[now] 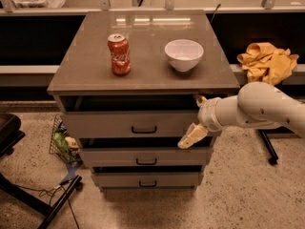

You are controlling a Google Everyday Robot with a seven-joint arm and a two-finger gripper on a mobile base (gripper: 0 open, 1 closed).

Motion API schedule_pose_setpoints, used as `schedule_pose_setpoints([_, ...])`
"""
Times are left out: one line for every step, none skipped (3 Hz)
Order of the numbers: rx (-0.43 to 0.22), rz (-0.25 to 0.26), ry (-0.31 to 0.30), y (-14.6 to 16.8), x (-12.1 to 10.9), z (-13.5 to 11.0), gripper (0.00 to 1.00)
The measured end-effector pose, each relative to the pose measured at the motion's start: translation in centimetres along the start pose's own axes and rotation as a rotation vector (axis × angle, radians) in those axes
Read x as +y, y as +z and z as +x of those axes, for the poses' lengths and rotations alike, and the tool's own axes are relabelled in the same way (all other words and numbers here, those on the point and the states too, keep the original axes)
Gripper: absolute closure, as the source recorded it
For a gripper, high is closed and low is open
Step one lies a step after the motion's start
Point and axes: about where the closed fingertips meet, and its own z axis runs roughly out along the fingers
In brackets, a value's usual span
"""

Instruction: Open top drawer

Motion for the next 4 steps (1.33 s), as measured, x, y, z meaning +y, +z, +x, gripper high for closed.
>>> schedule_pose_setpoints([0.01,-0.017,-0.007,1.3,0.4,0.2,0.0])
schedule_pose_setpoints([0.004,-0.05,0.004,3.4,1.0,1.1,0.0])
schedule_pose_setpoints([0.003,-0.057,0.006,3.8,1.2,1.2,0.14])
schedule_pose_setpoints([0.002,-0.06,0.005,4.0,1.3,1.1,0.37])
